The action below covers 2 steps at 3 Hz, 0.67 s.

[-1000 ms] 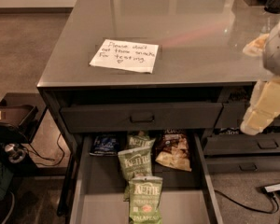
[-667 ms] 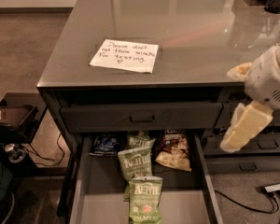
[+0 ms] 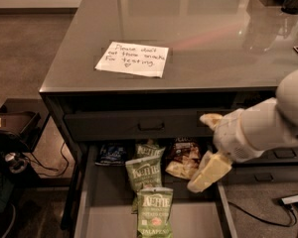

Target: Pick brown chip bag from middle drawer and place on counter

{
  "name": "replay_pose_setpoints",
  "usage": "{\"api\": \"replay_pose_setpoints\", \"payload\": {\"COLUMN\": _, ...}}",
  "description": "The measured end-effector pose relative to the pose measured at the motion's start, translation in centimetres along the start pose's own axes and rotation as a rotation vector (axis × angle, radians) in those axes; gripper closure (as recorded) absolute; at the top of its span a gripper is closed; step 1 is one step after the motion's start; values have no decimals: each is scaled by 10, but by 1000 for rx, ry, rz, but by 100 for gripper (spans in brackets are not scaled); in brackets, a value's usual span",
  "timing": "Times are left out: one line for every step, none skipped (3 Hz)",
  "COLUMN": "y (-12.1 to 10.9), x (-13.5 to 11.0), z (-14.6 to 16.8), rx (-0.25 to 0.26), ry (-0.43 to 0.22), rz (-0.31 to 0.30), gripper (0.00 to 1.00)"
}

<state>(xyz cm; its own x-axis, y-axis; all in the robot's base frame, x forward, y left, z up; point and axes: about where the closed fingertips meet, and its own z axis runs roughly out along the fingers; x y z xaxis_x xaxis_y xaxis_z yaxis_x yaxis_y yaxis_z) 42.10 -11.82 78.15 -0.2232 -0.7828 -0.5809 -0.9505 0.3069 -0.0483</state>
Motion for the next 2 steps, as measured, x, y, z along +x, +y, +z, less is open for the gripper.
{"api": "replay_pose_setpoints", "payload": {"y": -8, "x": -5, "z": 5, "rx": 41, "ry": -18, "rz": -4, "gripper": 0}}
{"api": "replay_pose_setpoints", "payload": {"y": -8, "x": -5, "z": 5, "rx": 41, "ry": -18, "rz": -4, "gripper": 0}}
